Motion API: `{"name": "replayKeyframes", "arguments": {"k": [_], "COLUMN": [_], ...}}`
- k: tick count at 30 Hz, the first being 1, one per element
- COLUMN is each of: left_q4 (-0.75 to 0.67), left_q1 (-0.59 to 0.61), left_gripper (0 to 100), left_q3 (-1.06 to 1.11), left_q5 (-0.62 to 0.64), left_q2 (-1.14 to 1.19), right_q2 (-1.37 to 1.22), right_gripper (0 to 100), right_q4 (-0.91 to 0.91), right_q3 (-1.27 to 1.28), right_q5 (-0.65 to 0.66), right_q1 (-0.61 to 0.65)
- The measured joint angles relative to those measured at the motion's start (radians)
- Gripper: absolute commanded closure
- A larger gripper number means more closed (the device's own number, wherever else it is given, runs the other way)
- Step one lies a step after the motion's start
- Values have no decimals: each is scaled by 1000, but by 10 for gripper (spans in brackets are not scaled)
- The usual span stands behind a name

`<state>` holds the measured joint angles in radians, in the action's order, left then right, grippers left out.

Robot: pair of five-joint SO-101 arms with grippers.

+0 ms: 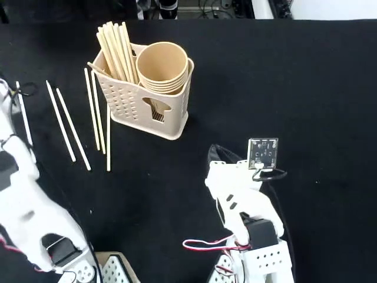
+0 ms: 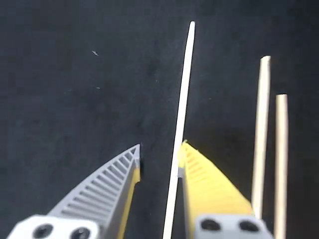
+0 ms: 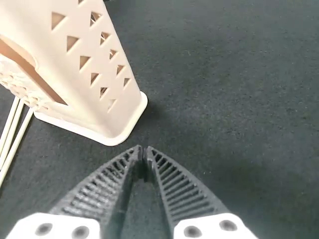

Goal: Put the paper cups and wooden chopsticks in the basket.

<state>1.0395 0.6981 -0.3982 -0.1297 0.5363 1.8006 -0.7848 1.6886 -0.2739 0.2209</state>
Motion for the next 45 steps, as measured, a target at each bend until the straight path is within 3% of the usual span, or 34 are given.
{"name": "replayKeyframes", "arguments": {"k": [10, 16, 24, 29, 36, 41, 45], "left_q4": [40, 242, 628, 566, 382, 394, 517], "left_q1": [2, 2, -49, -114, -92, -87, -84], "left_gripper": [877, 877, 837, 826, 827, 866, 869], "left_q3": [-456, -727, -1172, -1117, -982, -988, -1079], "left_q5": [-2, 0, -5, -5, -6, -5, -5], "left_q2": [493, 614, 644, 675, 743, 747, 741], "right_q2": [0, 0, 0, 0, 0, 0, 0], "right_gripper": [986, 986, 986, 986, 986, 986, 986], "right_q4": [0, 0, 0, 0, 0, 0, 0], "right_q3": [0, 0, 0, 0, 0, 0, 0], "right_q5": [0, 0, 0, 0, 0, 0, 0], "right_q1": [3, 3, 3, 3, 3, 3, 3]}}
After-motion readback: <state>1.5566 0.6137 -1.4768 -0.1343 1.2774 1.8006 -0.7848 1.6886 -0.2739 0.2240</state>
